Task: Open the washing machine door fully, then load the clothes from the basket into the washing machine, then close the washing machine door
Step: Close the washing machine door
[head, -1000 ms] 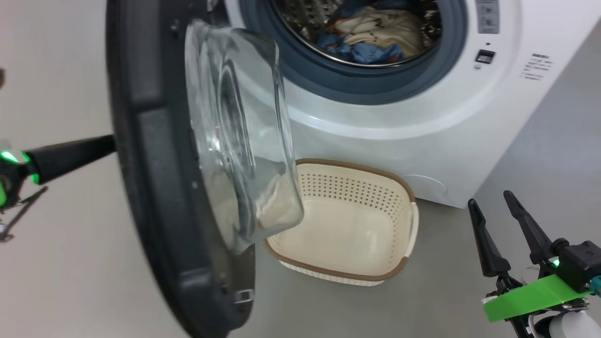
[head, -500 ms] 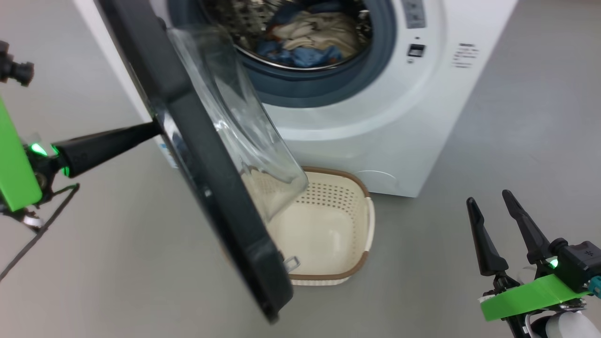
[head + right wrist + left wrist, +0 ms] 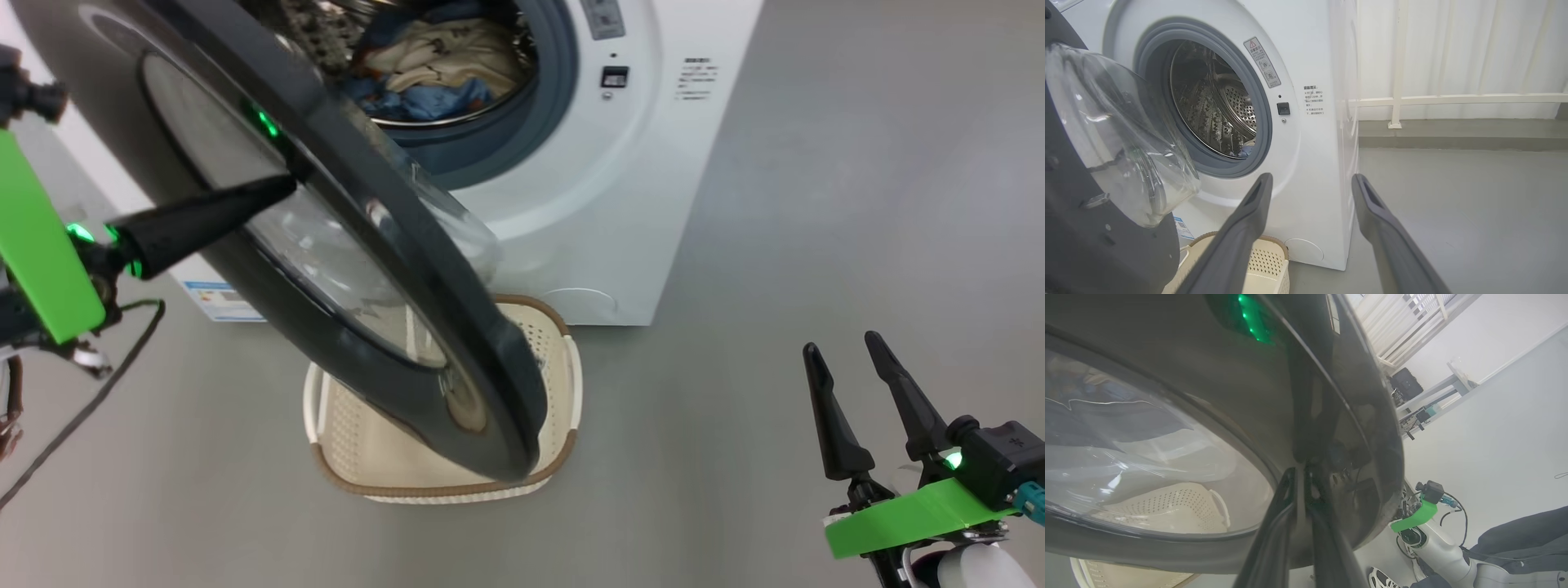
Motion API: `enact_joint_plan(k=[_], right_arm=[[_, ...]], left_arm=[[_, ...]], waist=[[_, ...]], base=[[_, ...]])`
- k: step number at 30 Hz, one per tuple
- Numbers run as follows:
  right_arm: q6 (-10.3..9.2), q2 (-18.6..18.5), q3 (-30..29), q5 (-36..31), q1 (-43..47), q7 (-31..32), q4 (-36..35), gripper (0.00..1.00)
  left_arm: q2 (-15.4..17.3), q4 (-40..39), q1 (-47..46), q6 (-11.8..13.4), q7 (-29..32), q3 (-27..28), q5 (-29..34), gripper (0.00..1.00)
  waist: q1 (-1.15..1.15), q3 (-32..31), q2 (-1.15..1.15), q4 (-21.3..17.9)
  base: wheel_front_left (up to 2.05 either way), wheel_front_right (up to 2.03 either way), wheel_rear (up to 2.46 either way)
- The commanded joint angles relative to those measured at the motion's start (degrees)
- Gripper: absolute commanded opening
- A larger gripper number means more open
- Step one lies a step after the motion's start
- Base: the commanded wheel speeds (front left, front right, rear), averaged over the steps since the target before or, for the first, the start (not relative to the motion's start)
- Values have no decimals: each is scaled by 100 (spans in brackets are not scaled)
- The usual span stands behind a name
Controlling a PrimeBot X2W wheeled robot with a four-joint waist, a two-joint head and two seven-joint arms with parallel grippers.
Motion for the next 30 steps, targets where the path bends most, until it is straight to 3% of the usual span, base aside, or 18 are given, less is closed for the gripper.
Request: enact_joint_plan(k=[1, 15, 26, 30], right_arm=[[25, -43, 114, -24, 2, -46, -162, 100], [25, 21, 83, -39, -20, -46, -165, 100], [25, 39, 37, -50, -7, -46, -161, 100], [25, 15, 31, -48, 23, -46, -165, 100]], left_arm=[[221, -97, -348, -38, -97, 219, 82, 0], [275, 154, -648, -38, -808, -164, 284, 0], [552, 94, -367, -38, -1312, -411, 72, 0], [629, 71, -103, -38, -1545, -424, 24, 12]], waist=[[0, 51, 0, -126], [0, 73, 0, -417], [0, 27, 0, -181], [0, -16, 0, -71]], base=[[0, 0, 0], [0, 0, 0], [0, 0, 0], [0, 0, 0]])
